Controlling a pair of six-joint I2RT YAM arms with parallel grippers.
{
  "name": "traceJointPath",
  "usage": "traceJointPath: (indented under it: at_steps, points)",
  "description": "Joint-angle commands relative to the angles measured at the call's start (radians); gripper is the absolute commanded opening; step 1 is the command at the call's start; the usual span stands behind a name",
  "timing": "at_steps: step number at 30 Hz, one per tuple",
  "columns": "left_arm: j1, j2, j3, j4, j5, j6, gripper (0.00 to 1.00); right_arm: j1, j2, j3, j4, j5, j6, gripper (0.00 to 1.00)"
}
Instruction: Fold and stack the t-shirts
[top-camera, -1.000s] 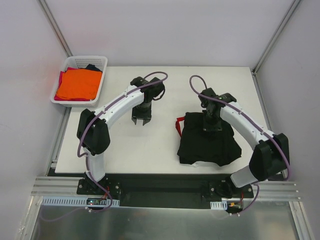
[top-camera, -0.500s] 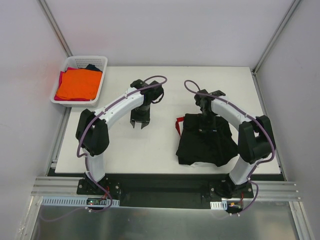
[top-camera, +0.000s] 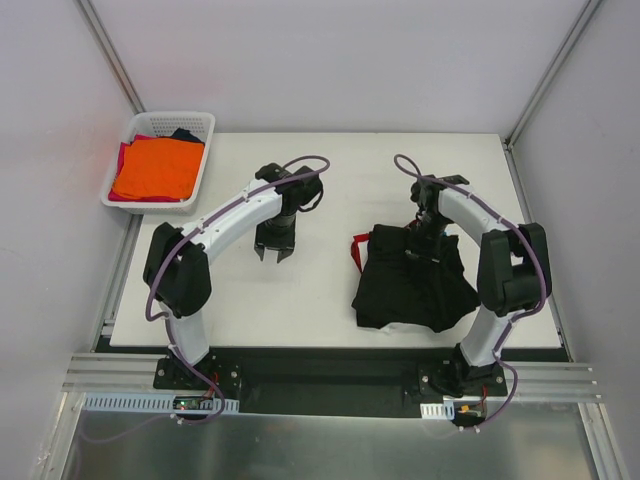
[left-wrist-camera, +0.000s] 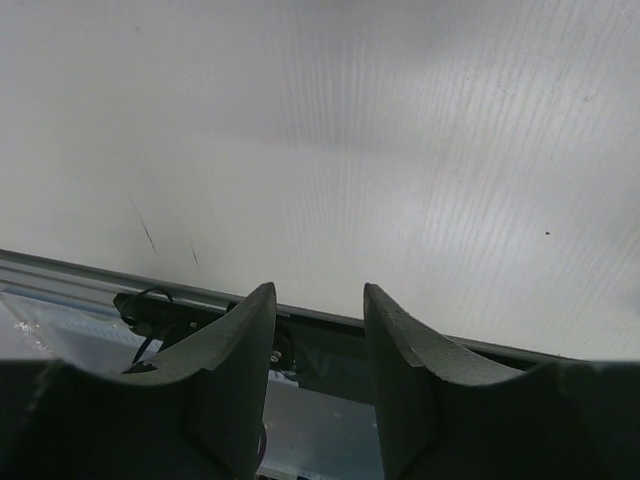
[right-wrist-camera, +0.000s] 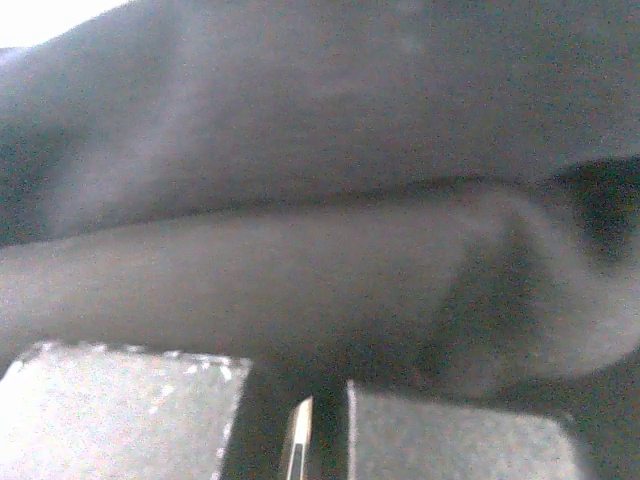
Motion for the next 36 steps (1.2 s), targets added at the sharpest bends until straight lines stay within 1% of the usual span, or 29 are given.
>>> traceJointPath:
  at_steps: [1,11,21,23,24,31,36]
  points:
    - [0.002,-0.064,-0.021,-0.028,-0.035,0.009,0.41,-0.056,0.093,-0.063,0.286,0.041,0.061,0.01]
    - [0.002,-0.06,-0.02,-0.029,-0.034,0.009,0.41,-0.148,0.062,-0.069,0.263,0.078,0.041,0.01]
    - [0.0,-0.038,0.0,-0.03,-0.029,0.023,0.41,-0.273,0.05,-0.069,0.249,0.108,0.005,0.01]
    - [0.002,-0.033,0.003,-0.03,-0.028,0.024,0.41,-0.277,0.05,-0.066,0.243,0.116,-0.006,0.01]
    - [0.002,-0.03,0.006,-0.031,-0.028,0.027,0.41,-0.31,0.05,-0.066,0.243,0.121,-0.009,0.01]
    - [0.0,-0.02,0.015,-0.034,-0.025,0.033,0.42,-0.415,0.048,-0.047,0.231,0.13,-0.051,0.01]
    - [0.002,-0.015,0.017,-0.034,-0.025,0.036,0.42,-0.502,0.066,-0.001,0.217,0.125,-0.1,0.01]
